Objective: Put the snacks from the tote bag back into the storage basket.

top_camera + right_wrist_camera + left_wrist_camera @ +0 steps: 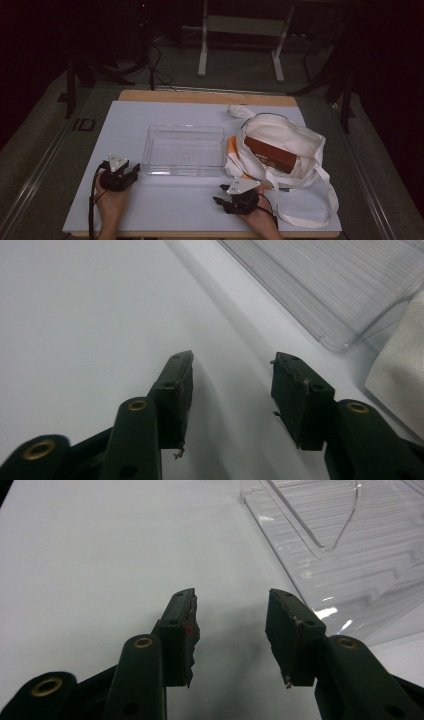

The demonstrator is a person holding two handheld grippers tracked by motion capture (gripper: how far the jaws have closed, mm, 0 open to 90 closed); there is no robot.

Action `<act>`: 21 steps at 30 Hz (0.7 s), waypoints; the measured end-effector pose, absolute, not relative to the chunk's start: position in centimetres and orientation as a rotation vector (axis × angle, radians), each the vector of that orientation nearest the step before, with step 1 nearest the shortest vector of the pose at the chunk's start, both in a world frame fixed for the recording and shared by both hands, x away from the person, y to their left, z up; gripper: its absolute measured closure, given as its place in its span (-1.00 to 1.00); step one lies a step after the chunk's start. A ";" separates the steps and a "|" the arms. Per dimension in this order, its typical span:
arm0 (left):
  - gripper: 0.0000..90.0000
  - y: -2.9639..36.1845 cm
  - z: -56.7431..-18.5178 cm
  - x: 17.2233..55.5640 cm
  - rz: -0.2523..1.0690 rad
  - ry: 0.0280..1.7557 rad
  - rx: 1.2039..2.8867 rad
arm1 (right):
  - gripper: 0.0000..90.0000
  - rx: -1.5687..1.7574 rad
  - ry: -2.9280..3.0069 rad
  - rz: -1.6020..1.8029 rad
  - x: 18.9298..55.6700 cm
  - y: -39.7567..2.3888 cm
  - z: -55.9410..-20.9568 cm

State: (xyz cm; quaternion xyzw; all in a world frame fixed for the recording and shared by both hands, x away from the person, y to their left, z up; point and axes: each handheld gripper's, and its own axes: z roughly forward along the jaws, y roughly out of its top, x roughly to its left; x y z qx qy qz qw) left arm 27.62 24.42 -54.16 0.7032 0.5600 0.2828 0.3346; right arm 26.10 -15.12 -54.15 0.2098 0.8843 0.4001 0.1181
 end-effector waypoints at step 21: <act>0.21 25.2 -54.2 27.8 0.687 1.524 1.769 | 0.07 0.614 2.587 1.162 26.1 -15.1 -54.1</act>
